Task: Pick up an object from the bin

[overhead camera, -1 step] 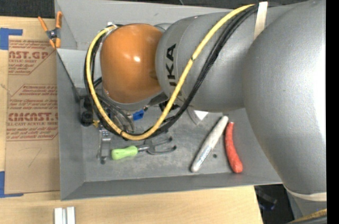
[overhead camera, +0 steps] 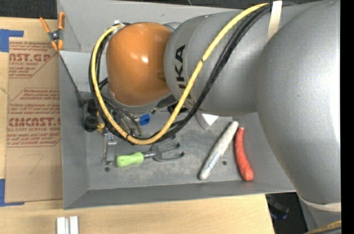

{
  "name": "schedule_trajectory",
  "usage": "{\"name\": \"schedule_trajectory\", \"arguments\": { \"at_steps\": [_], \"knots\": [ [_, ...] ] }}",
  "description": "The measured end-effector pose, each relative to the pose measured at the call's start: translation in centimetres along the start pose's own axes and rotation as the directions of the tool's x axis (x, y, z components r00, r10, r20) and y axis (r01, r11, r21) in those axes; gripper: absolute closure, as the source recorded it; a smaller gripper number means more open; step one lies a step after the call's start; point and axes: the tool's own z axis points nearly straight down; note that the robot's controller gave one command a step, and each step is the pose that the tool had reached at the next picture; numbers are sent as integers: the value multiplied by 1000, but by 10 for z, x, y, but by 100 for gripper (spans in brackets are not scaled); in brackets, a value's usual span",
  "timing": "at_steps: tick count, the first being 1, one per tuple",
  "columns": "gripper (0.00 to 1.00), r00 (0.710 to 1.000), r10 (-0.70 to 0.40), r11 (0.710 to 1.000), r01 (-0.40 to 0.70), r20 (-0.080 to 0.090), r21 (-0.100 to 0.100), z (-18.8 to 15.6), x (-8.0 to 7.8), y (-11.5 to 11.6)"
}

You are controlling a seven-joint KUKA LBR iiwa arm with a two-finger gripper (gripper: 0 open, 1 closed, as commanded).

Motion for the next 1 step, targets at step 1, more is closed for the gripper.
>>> {"name": "schedule_trajectory", "arguments": {
  "at_steps": [1],
  "knots": [
    [0,1000,24,1000,-24,1,-1,124,-52,-83]
  ]
}}
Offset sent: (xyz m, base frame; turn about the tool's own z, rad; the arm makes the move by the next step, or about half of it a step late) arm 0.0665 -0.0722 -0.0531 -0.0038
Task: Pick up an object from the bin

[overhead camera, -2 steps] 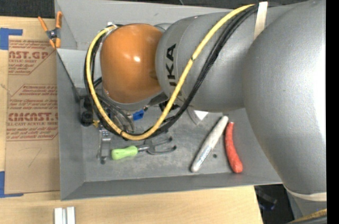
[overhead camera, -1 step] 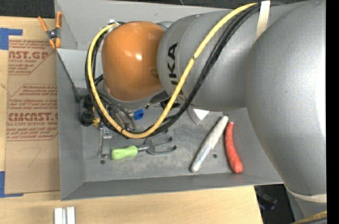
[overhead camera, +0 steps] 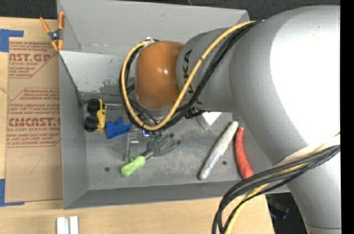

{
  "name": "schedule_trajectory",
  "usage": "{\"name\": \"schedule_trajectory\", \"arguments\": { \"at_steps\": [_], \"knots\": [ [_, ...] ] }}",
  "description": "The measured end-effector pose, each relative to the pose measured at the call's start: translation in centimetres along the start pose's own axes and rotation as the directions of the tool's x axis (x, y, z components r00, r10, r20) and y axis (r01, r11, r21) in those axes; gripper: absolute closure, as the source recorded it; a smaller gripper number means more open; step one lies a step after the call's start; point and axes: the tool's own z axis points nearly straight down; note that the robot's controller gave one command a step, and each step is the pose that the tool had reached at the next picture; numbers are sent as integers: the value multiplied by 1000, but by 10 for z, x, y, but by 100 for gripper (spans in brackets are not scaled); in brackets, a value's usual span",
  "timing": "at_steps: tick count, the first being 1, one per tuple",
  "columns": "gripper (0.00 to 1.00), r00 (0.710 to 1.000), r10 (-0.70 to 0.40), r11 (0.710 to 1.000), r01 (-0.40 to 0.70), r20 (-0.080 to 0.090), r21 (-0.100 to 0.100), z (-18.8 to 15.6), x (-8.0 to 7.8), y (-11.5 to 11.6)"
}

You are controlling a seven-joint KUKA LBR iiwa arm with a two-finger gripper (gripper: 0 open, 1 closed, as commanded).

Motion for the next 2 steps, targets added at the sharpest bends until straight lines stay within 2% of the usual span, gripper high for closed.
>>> {"name": "schedule_trajectory", "arguments": {
  "at_steps": [1,2],
  "knots": [
    [0,1000,-27,1000,27,13,-8,-72,-15,11],
    [0,998,-59,998,59,-7,0,-32,-19,0]
  ]
}}
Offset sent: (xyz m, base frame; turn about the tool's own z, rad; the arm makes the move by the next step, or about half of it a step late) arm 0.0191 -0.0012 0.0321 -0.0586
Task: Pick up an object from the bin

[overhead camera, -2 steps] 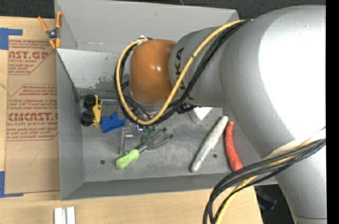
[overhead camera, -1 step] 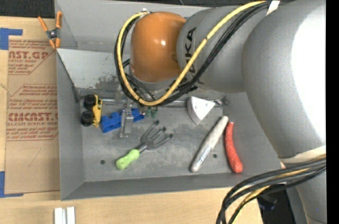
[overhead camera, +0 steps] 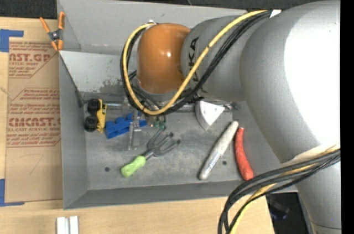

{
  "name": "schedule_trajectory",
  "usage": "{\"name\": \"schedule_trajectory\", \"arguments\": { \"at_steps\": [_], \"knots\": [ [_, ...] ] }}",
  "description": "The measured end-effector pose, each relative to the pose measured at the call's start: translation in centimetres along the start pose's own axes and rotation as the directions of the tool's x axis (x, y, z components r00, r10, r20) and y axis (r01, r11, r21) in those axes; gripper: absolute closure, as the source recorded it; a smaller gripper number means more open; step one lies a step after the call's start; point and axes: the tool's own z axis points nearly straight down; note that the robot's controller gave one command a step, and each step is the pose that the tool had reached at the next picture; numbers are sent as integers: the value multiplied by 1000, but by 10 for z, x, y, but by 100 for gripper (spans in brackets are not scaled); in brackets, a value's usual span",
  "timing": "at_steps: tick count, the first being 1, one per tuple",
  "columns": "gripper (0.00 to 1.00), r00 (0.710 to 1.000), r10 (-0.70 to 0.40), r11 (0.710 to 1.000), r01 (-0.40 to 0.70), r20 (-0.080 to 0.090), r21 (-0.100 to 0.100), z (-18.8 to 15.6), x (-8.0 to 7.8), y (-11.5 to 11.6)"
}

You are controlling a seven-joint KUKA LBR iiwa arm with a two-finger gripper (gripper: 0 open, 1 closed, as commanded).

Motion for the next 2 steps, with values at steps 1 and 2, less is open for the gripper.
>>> {"name": "schedule_trajectory", "arguments": {
  "at_steps": [1,2],
  "knots": [
    [0,998,-66,998,66,20,-6,30,-2,-10],
    [100,1000,-22,1000,22,13,-5,29,-1,-9]
  ]
}}
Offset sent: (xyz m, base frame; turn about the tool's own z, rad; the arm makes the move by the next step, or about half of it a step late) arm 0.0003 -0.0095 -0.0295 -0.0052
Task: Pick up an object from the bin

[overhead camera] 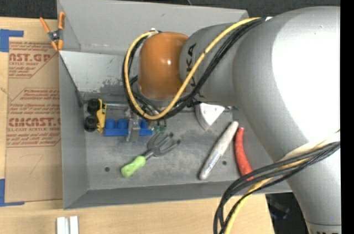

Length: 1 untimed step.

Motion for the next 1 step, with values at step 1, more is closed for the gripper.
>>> {"name": "schedule_trajectory", "arguments": {
  "at_steps": [1],
  "knots": [
    [100,1000,13,1000,-13,-3,1,0,1,0]
  ]
}}
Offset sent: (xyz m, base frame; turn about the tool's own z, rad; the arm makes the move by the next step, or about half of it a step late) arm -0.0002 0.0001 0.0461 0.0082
